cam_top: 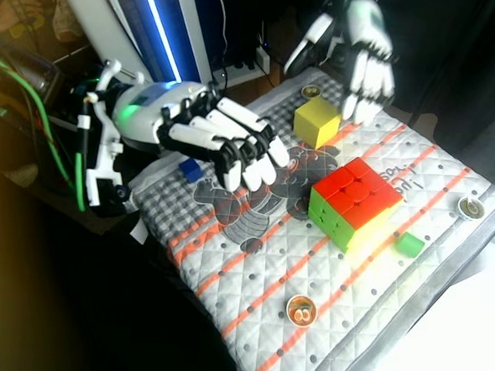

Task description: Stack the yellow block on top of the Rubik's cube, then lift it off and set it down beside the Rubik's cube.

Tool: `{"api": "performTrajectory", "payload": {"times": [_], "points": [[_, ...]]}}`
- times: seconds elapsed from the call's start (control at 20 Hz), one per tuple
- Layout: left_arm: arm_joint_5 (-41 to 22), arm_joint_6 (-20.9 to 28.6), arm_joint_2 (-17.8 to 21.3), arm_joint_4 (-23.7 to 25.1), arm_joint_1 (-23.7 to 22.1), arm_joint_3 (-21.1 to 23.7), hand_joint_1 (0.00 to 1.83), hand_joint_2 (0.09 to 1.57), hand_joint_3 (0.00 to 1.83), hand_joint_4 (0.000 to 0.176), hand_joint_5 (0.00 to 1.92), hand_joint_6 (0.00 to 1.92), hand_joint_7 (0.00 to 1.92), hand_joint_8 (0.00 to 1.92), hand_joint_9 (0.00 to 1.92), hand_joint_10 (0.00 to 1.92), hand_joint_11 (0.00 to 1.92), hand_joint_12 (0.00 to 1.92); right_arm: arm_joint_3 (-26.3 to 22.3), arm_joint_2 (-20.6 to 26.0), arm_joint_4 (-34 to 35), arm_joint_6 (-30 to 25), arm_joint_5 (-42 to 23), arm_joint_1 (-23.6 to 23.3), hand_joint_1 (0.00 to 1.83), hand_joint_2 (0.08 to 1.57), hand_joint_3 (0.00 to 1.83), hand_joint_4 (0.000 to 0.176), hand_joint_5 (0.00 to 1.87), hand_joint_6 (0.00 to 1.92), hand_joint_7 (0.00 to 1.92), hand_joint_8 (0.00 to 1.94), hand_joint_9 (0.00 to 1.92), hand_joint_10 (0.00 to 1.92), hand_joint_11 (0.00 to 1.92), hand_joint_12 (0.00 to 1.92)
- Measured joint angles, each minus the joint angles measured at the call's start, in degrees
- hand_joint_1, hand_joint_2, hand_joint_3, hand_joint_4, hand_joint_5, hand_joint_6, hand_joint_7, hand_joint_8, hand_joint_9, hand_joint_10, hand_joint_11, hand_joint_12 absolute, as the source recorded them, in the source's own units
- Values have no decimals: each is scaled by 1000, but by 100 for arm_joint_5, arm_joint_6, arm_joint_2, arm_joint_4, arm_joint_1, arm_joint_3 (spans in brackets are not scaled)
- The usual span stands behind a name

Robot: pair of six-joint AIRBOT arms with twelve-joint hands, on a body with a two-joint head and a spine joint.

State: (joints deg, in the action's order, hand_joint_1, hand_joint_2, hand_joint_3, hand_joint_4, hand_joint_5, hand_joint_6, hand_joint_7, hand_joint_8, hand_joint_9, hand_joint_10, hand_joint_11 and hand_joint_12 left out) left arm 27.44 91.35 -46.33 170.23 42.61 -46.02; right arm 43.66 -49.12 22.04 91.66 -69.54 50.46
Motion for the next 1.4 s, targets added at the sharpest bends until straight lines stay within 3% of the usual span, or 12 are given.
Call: {"api": "performTrajectory", "payload": {"times": [0.1, 0.15, 0.3, 0.4, 0.6, 0.8, 0.85, 0.9, 1.0, 1.15, 1.25, 1.4], "points": [[-299, 4, -37, 70, -24, -85, 832, 723, 0, 12, 283, 3, 234, 5, 177, 115, 0, 1287, 0, 0, -20, -37, -2, 0, 772, 1041, 160, 0, 387, 741, 508, 622, 308, 1038, 36, 1747], [-485, -2, -111, 68, -55, -173, 810, 734, 0, 38, 247, 0, 206, 2, 147, 98, 0, 1213, 7, 0, -17, -85, 0, 0, 799, 1031, 163, 0, 402, 708, 529, 589, 315, 1010, 33, 1718], [-962, -4, -286, 92, -186, -308, 806, 732, 0, 16, 257, 4, 218, 4, 141, 85, 0, 1233, 66, -2, -22, -302, 2, 0, 823, 1033, 175, 0, 393, 734, 554, 611, 352, 1026, 59, 1706], [-1257, -28, -352, 98, -212, -398, 793, 752, 0, 28, 247, 0, 206, 0, 156, 88, 0, 1265, 87, 0, -20, -382, -7, 0, 853, 1019, 189, 0, 408, 808, 585, 648, 404, 1037, 104, 1700], [-1777, -142, -455, 107, -275, -564, 797, 809, 18, 0, 282, 13, 219, 10, 131, 51, 0, 1100, 114, -2, -118, -538, -2, 0, 911, 1027, 204, 0, 392, 847, 565, 709, 389, 1052, 72, 1701], [-1878, -140, -501, 107, -286, -658, 953, 1015, 22, 0, 641, 46, 349, 7, 247, 45, 0, 1118, 151, 0, -103, -704, -9, 0, 985, 1048, 191, 0, 427, 857, 566, 800, 390, 1124, 74, 1752], [-1853, -131, -525, 103, -304, -686, 1020, 1157, 6, 0, 788, 978, 387, 7, 267, 39, 0, 1149, 153, 0, -111, -745, -33, 20, 988, 1056, 188, 0, 436, 873, 582, 805, 399, 1143, 80, 1780], [-1818, -142, -535, 109, -313, -695, 1038, 1215, 4, 0, 765, 1246, 425, 14, 284, 38, 0, 1137, 157, 0, -140, -763, -55, 42, 988, 1072, 189, 0, 425, 911, 579, 833, 400, 1168, 84, 1780], [-1683, -146, -535, 96, -315, -695, 1060, 1262, 4, 0, 714, 1387, 509, 34, 351, 67, 0, 1114, 157, 0, -120, -780, -48, 57, 943, 1090, 171, 0, 452, 898, 611, 803, 443, 1114, 155, 1711], [-1080, -146, -514, -181, -315, -678, 1093, 1234, 0, 0, 765, 1308, 572, 52, 430, 144, 0, 1431, 155, 0, -118, -785, -50, 61, 872, 1104, 129, 0, 507, 834, 707, 678, 521, 1048, 199, 1704], [-590, -153, -289, -286, -315, -520, 1033, 1262, 0, 0, 723, 1381, 519, 12, 182, 523, 0, 1383, 157, 0, -109, -789, -79, 94, 872, 1114, 113, 0, 508, 798, 724, 630, 520, 1056, 206, 1727], [13, -155, -7, -332, -315, -306, 1017, 1229, 2, 0, 771, 1316, 548, 12, 140, 716, 0, 1455, 160, 0, -68, -789, -72, 125, 907, 1117, 95, 0, 508, 779, 720, 624, 509, 1064, 174, 1753]]}}
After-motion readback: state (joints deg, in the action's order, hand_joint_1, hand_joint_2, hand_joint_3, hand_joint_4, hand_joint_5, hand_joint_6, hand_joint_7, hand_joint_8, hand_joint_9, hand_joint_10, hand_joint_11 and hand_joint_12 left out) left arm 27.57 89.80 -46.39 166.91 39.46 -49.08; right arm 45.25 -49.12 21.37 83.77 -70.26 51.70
